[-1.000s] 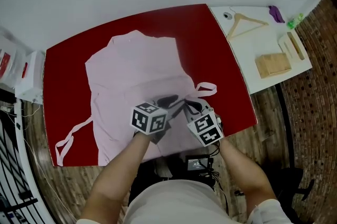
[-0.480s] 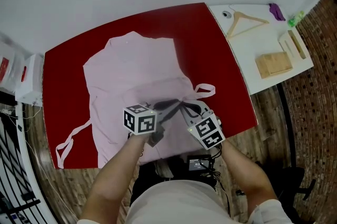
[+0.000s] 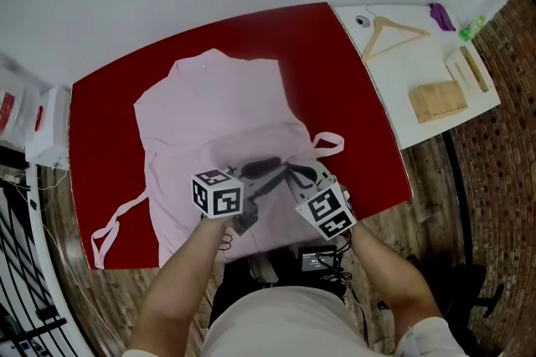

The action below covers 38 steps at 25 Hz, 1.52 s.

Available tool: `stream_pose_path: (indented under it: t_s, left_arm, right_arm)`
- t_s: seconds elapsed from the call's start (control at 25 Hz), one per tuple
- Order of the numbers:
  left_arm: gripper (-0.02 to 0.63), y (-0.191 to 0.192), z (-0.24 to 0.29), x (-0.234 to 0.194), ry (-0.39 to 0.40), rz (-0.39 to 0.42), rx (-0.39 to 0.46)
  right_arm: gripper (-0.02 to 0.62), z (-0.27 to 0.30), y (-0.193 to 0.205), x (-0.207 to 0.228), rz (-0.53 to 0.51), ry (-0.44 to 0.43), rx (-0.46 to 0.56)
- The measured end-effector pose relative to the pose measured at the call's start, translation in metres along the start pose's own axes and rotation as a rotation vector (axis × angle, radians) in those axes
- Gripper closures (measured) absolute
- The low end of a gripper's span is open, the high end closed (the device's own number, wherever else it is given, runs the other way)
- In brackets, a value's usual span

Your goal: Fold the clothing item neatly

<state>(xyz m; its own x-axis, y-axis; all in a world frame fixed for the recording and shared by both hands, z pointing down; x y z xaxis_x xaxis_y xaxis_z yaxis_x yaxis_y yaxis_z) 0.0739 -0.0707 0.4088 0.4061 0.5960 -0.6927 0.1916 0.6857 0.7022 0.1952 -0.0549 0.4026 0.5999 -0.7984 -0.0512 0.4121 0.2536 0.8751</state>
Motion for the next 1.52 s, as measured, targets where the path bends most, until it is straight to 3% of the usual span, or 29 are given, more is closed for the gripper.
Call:
stream_pose_path:
  t_s: [0.16, 0.32, 0.48, 0.72, 1.28, 1.52]
  left_arm:
    - [0.511, 0.003, -0.005, -0.002, -0.014, 0.006, -0.021]
    - [0.517, 0.007, -0.013, -0.008, -0.028, -0.060, -0.031]
    - [0.572, 0.005, -0.021, -0.010, -0.045, -0.078, -0.032]
    - [0.583, -0.013, -0.048, -0.014, -0.112, -0.089, 0.109]
    - [0.583, -0.024, -0.108, -0.037, -0.226, -0.159, 0.246]
    - [0.583, -0.012, -0.139, -0.055, -0.322, -0.210, 0.272]
  right_arm:
    - [0.575, 0.003, -0.001, -0.009, -0.056, -0.008, -0.008]
    - [0.577, 0.006, -0.001, -0.017, -0.078, -0.026, -0.005]
    - [0.575, 0.006, -0.003, -0.023, -0.104, -0.025, 0.016]
    - [0.572, 0.002, -0.005, -0.023, -0.125, 0.005, 0.040]
    - [0.574, 0.006, 0.072, 0.018, -0.053, 0.131, -0.254]
    - [0.574, 0.015, 0.103, 0.030, -0.020, 0.169, -0.370]
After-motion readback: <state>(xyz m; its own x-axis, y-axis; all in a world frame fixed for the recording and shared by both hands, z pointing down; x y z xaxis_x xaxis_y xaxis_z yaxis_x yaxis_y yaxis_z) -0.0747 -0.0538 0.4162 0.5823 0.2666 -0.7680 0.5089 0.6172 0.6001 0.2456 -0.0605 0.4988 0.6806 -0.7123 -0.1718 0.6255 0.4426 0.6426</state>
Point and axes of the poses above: the fingertips, and each gripper's own axes: z forward along the fingers, x to its right, y out of its underside, the point moved 8 cm from there along -z, backward along the fingers, and after that the axes turned 3 degrees about x, right-handed, at the moved point
